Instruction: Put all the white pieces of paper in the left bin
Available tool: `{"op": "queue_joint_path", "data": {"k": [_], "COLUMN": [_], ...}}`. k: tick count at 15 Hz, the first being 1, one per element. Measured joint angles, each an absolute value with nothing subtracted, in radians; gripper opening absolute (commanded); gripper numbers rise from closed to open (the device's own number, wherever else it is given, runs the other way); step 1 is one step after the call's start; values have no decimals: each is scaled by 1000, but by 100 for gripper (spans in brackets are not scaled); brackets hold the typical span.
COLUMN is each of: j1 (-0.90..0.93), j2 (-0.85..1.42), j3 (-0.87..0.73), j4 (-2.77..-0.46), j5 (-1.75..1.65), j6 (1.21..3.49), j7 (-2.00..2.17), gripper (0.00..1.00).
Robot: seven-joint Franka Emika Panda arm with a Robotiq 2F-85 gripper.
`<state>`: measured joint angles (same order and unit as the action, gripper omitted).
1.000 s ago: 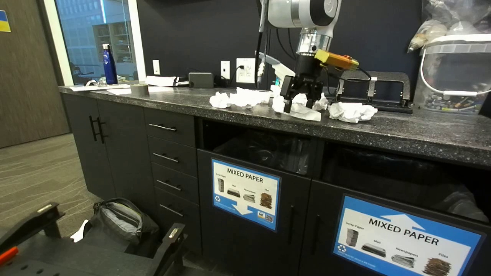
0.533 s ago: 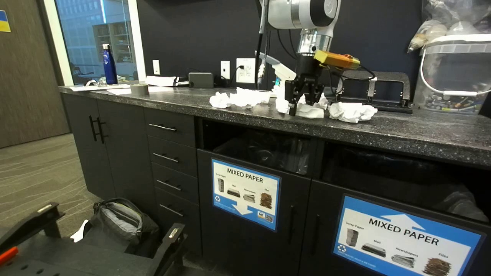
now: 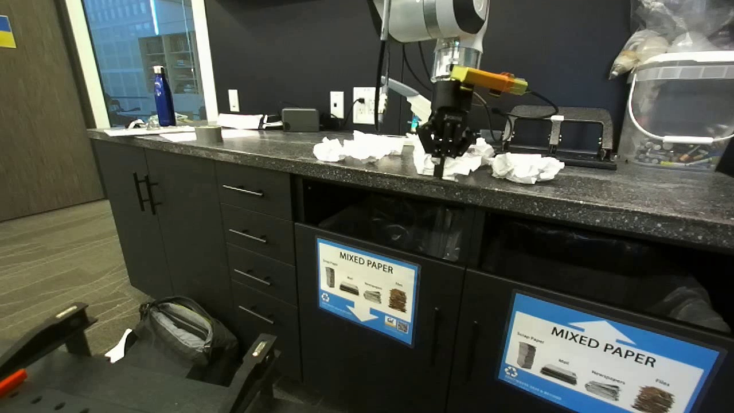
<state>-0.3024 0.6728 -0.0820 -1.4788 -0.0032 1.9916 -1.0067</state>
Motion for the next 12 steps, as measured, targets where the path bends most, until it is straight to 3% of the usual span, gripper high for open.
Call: {"op": "queue_joint_path", "data": {"k": [12], "j1": [-192], "j2": [473], "j3": [10], "j4": [-1974], "j5": [36], "j6": [2039], "j7": [-783], "gripper": [14]}}
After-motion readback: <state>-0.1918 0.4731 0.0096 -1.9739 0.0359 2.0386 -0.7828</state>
